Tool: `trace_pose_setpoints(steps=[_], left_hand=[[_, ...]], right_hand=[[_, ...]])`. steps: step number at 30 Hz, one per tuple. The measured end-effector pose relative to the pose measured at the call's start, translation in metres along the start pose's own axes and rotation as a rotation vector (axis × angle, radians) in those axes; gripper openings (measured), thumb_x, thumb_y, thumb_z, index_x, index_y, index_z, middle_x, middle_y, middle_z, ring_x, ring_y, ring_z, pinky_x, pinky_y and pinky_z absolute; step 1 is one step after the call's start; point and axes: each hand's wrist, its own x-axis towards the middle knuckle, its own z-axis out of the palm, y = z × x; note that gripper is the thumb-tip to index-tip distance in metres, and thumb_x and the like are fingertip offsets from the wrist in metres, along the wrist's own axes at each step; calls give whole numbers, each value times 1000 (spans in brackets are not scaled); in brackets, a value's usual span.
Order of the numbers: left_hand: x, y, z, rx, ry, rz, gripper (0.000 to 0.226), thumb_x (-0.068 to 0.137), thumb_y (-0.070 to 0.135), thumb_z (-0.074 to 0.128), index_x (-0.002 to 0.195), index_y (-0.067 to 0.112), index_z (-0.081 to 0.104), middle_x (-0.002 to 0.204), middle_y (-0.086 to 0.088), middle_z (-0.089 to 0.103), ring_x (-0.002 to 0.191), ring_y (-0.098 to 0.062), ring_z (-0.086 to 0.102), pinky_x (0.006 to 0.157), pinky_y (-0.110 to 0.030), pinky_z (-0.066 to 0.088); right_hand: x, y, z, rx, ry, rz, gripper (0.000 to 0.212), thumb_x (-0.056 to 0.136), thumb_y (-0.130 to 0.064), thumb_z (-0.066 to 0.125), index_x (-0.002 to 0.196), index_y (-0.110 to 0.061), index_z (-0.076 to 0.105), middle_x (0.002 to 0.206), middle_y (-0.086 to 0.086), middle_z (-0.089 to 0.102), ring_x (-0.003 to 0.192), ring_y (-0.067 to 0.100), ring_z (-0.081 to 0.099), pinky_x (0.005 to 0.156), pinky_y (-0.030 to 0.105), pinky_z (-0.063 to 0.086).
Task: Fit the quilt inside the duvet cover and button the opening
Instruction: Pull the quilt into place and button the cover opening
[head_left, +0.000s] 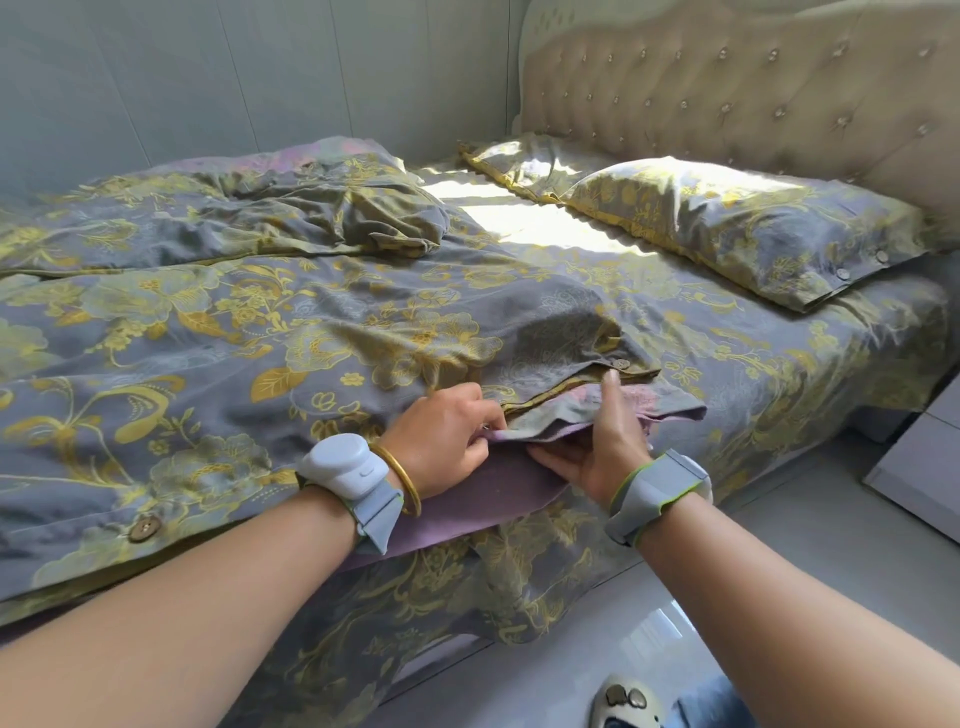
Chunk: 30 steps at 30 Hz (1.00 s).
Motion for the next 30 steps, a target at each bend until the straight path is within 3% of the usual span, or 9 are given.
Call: trace_pose_setpoints(steps=[5,11,15,17,19,22,26,28,30], left_hand=[[2,0,2,-45,-62,-26,21,84,19,58,100,21,71,82,9,46,76,-11,46,75,-31,46],[0,5,-7,-115,-28,-150,16,89,27,58,96,20,71,85,9,51,82,-11,52,75,-23,40],[-3,19,-19,-221,84,-175,13,86,34,62,78,23,63,67,13,57,63,-2,52,62,-20,41],[-5,27,-18,-407,-32,-234,25,88,37,61,72,18,66,58,8,60,48,-1,52,53,-20,42],[-11,35,-11,-680,-280,-361,37,92,40,55,73,11,69,58,-2,64,41,-8,54,42,-20,40],[-23,44,-1,-1121,-434,-653,47,90,52,51,87,8,67,73,-9,68,53,-13,60,45,-18,45],[-30,44,7,-1745,12,-1077,42,84,51,60,88,10,64,86,-12,67,76,-22,65,66,-30,55],[-34,37,9,-1824,243,-1155,28,89,39,61,90,11,62,87,-15,66,79,-25,64,70,-33,53],[-42,31,8,-1822,346,-1158,15,92,25,59,92,10,61,88,-16,65,80,-24,64,70,-33,52]], right_hand=[[-21,15,11,-304,-330,195,56,92,-55,52,115,-5,63,99,15,75,86,27,74,70,40,62],[-24,24,28,-275,-420,203,35,98,-38,51,96,-7,68,91,17,74,85,29,72,84,41,59],[-23,23,31,-324,-437,191,26,99,-24,47,98,-6,67,87,15,73,78,25,72,75,37,62],[-21,18,33,-383,-410,132,28,100,-24,46,94,-6,66,78,13,68,67,23,69,62,34,61],[-17,12,35,-403,-348,95,32,99,-30,50,83,-6,64,67,11,61,57,23,60,52,30,52],[-10,6,34,-444,-280,56,35,95,-33,57,68,-12,60,55,5,47,43,16,41,43,23,34],[-16,-5,31,-547,-312,61,29,99,-31,52,74,-16,49,49,-2,40,31,4,21,29,11,13],[-19,-9,31,-675,-357,95,31,100,-35,49,77,-14,53,53,-1,45,32,3,22,29,12,12],[-26,-15,32,-851,-404,94,41,97,-45,51,76,-11,62,53,-3,47,33,3,24,31,12,11]])
